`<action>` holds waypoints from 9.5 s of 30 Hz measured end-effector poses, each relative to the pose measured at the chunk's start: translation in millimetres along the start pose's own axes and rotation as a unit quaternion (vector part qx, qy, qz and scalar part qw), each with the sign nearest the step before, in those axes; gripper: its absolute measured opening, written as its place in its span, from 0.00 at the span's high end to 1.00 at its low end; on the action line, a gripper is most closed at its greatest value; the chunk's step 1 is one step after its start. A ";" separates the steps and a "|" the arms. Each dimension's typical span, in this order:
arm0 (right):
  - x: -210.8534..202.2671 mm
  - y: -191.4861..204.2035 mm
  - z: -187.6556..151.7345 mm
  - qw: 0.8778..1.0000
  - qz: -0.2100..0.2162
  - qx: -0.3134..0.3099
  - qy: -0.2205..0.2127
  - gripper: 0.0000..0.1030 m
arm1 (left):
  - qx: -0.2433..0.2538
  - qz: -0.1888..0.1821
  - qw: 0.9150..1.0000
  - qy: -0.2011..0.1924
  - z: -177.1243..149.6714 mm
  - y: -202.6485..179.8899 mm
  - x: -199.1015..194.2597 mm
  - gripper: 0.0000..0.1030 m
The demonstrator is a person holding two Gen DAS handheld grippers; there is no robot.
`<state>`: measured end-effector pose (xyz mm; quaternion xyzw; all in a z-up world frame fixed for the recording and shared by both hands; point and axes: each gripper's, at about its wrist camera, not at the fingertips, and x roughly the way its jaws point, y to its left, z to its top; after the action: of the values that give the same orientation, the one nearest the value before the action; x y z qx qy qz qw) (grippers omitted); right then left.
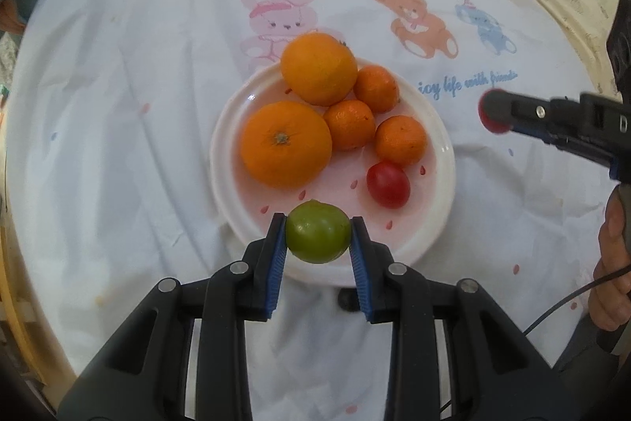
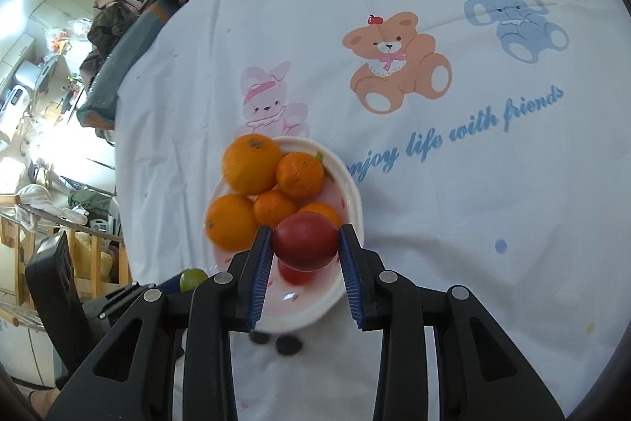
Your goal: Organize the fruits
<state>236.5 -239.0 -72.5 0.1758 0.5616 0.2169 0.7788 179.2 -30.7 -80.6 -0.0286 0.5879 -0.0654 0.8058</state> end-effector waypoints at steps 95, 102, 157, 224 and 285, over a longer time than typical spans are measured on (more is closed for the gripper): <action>-48.8 -12.9 -82.6 0.997 -0.010 0.068 -0.021 0.34 | 0.085 0.016 0.995 0.045 -52.3 -35.8 41.9 0.75; -46.8 -13.0 -80.4 0.998 -0.015 0.064 -0.016 0.34 | 0.070 0.004 0.997 0.036 -52.0 -37.9 26.8 0.82; 78.3 48.5 -108.0 0.981 -0.088 -0.125 0.119 0.77 | -0.085 0.017 0.996 -0.028 -70.2 42.1 -60.4 0.82; 64.8 14.0 -27.9 0.992 -0.070 -0.071 0.083 0.76 | -0.034 0.018 0.999 0.018 6.0 11.2 32.9 0.81; -89.0 81.8 -154.7 0.955 -0.142 -0.142 -0.219 0.00 | -0.074 0.053 0.969 -0.230 -120.7 23.6 -125.5 0.00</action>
<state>53.4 -212.9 -6.5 0.0246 0.3595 0.1377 0.9226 28.5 13.8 -2.1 -0.0712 0.3908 0.0291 0.9172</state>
